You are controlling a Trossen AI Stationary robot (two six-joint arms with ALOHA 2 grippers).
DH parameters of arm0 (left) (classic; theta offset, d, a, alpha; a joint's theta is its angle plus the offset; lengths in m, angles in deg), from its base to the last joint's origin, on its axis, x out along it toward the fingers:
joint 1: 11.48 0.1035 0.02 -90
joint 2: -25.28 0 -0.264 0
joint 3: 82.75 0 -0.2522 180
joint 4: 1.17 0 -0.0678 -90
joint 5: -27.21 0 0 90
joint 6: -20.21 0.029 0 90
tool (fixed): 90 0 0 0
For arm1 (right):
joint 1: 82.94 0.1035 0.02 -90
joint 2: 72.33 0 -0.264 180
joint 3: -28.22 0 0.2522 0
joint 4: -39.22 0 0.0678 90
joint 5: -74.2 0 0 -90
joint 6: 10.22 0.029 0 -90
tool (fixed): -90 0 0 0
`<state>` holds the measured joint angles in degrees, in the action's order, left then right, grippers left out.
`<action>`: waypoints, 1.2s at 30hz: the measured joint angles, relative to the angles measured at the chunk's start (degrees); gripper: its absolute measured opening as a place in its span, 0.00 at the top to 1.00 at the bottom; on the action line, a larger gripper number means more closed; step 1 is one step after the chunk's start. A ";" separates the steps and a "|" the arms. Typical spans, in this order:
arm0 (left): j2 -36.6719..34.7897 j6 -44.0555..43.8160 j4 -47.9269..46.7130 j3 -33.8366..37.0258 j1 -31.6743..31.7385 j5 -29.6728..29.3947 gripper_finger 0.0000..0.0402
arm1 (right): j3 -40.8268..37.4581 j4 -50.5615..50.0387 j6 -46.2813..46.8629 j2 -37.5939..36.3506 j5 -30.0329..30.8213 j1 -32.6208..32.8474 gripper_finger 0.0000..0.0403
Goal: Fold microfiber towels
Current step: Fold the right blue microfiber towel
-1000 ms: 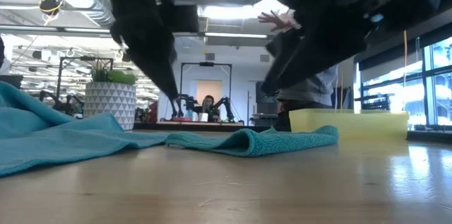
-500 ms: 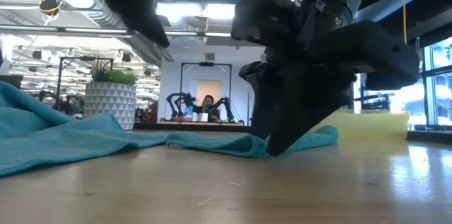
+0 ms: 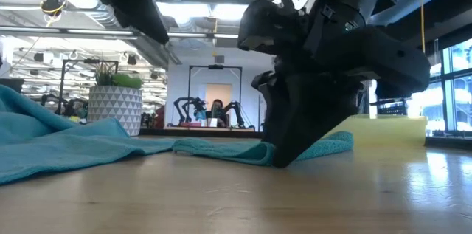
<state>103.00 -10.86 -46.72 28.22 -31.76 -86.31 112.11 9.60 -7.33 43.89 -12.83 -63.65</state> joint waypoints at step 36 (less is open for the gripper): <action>0.10 -1.30 -0.39 0.00 -13.69 -1.63 0.94 | 12.66 -20.40 5.42 -0.91 -2.68 -0.05 0.99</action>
<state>103.10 -12.16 -47.12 28.22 -45.45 -87.94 124.77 -10.79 -1.92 42.98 -15.51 -63.71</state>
